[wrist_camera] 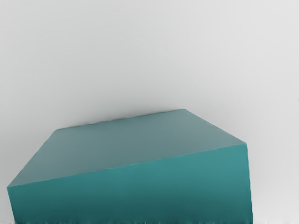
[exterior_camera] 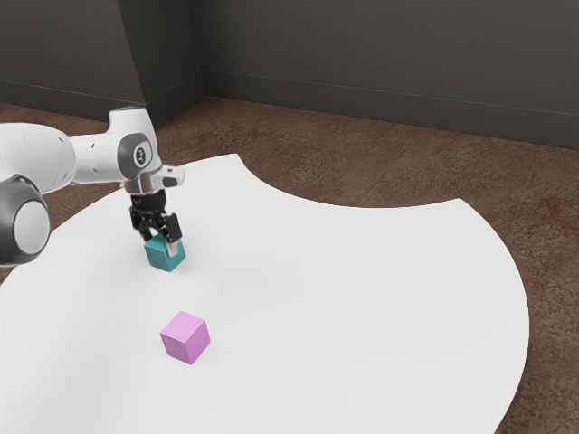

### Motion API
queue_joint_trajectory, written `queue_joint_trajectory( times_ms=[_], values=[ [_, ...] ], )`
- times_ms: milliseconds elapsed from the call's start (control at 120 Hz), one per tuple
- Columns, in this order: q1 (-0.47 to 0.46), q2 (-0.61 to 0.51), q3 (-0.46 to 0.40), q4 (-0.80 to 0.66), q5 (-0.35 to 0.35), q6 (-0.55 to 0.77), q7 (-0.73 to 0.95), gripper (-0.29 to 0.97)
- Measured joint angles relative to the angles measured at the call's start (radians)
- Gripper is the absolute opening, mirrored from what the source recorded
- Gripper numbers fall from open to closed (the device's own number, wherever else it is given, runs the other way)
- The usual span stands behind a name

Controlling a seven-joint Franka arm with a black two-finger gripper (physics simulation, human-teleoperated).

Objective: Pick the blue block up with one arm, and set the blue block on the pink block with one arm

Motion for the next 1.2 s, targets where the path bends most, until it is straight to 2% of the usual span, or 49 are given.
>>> queue_joint_trajectory(
  times_ms=[408,1200],
  values=[
    [0.000,0.016,-0.001,0.024,-0.001,-0.049,0.005,0.66],
    [0.000,0.040,-0.003,0.068,-0.003,-0.054,0.003,0.66]
  ],
)
